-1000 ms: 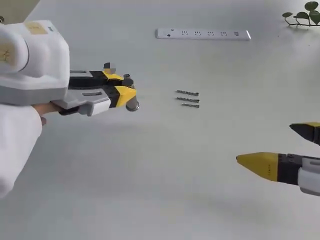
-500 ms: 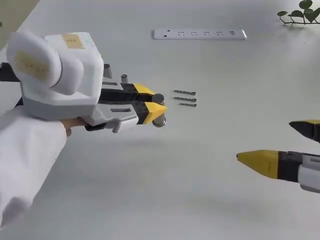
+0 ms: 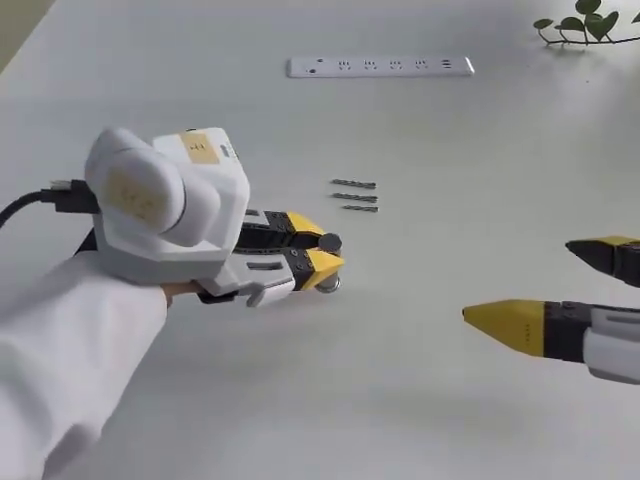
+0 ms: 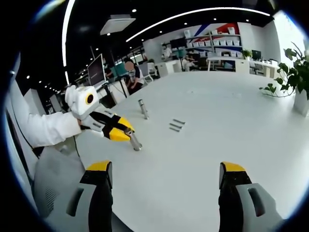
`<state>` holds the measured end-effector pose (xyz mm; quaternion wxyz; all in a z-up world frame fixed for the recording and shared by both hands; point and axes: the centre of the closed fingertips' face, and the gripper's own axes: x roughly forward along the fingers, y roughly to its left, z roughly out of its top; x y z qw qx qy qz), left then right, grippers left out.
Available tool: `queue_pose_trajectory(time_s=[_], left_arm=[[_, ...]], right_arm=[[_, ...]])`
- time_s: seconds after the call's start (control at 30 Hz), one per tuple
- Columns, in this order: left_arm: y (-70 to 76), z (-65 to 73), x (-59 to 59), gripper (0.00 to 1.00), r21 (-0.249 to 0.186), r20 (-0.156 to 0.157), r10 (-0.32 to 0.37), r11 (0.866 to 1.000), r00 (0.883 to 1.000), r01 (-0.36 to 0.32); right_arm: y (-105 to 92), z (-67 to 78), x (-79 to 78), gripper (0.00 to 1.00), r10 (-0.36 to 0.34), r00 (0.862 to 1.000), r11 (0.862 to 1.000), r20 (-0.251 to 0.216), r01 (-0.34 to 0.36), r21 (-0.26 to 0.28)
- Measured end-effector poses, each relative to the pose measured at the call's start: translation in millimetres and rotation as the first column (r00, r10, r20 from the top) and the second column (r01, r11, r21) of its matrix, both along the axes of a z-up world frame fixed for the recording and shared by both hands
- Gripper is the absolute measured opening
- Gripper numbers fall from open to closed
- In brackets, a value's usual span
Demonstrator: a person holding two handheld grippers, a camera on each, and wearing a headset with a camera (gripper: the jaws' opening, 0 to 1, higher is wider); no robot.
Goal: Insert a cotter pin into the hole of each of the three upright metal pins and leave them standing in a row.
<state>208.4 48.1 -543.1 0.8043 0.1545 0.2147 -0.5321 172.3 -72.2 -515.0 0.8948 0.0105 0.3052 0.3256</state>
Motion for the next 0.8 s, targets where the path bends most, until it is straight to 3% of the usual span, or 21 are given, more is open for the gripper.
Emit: queue_pose_trajectory(time_s=[0.33, 0.43, 0.5, 0.6, 0.67, 0.8], left_arm=[[-4.5, -11.2, -2.4, 0.10, -0.001, -0.019, 0.000, 1.000, 1.000, 0.000], [-5.5, -14.2, -4.1, 0.10, 0.004, -0.012, -0.006, 1.000, 1.000, 0.006], [-5.5, -15.3, -3.6, 0.10, -0.014, -0.026, 0.009, 1.000, 1.000, -0.009], [-4.8, -17.1, -3.6, 0.10, -0.010, -0.020, 0.017, 1.000, 1.000, -0.017], [-4.8, -17.7, -4.5, 0.10, -0.031, -0.040, 0.029, 0.999, 0.999, -0.030], [-3.6, -18.2, -5.5, 0.10, -0.034, -0.033, 0.035, 0.999, 0.999, -0.037]], right_arm=[[-1.6, 0.0, -3.2, 0.89, -0.004, 1.000, 1.000, -0.004, 0.004, 0.003], [-1.5, -0.5, -4.0, 0.89, -0.003, 1.000, 1.000, -0.004, 0.003, 0.001], [-1.6, -0.8, -4.2, 0.89, -0.004, 1.000, 1.000, -0.005, 0.004, 0.002], [-1.7, -1.1, -4.6, 0.89, -0.004, 1.000, 1.000, -0.007, 0.004, 0.003], [-2.1, -1.2, -4.8, 0.89, -0.005, 1.000, 1.000, -0.008, 0.005, 0.003], [-3.4, -1.5, -4.6, 0.89, -0.010, 1.000, 1.000, -0.005, 0.010, 0.001]])
